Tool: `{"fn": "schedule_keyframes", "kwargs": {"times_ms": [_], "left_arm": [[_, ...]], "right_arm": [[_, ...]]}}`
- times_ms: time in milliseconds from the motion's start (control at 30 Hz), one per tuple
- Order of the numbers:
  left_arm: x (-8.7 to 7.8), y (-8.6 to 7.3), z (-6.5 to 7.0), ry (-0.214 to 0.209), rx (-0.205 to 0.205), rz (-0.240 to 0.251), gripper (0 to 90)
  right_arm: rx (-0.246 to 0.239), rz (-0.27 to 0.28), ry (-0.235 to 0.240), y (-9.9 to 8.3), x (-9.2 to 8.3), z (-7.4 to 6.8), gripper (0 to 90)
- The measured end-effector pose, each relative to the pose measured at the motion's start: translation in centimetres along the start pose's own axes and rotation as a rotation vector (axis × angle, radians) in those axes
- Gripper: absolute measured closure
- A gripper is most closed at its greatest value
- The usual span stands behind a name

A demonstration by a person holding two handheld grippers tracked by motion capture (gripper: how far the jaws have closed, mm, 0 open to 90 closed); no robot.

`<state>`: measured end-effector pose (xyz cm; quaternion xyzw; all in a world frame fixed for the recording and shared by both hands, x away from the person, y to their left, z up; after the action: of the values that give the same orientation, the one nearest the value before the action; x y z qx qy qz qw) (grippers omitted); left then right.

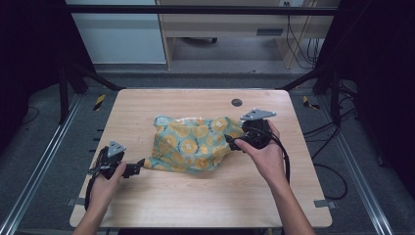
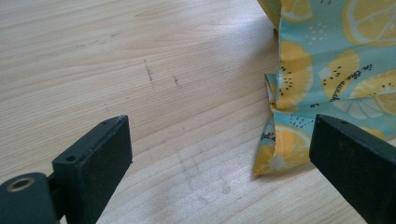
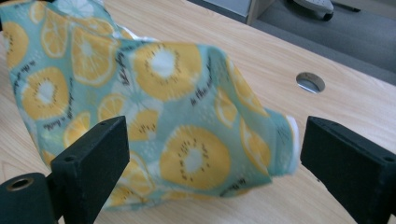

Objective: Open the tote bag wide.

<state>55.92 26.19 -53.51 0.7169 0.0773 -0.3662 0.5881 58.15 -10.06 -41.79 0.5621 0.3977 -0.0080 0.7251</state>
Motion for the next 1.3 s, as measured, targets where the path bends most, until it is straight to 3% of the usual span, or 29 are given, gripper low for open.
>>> {"fn": "schedule_keyframes", "kwargs": {"times_ms": [600, 667, 967, 1300], "left_arm": [[-0.1, 0.0, -0.8, -0.002, -0.039, 0.01, 6.8], [0.0, 0.0, -0.8, -0.003, -0.03, 0.006, 6.8], [0.1, -0.1, -0.5, -0.009, -0.026, -0.002, 7.2], [0.1, -0.2, -0.7, -0.005, -0.027, -0.006, 7.2]], "right_arm": [[-0.037, -0.02, 0.033, 3.7, 2.5, -0.7, 11.4], [-0.041, -0.021, 0.046, 3.8, 2.5, -0.8, 16.6], [-0.025, -0.035, 0.075, 3.5, 3.4, -0.9, 12.7], [-0.038, -0.075, 0.09, 2.8, 4.2, -1.7, 15.9]]}}
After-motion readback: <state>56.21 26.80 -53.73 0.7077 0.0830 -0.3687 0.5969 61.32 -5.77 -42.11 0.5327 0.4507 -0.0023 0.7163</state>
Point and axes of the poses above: each handheld gripper's, and its own axes: x roughly forward along the jaws, y roughly out of its top, z roughly to its right, the point moved 10 cm from there along x, roughly forward along the jaws
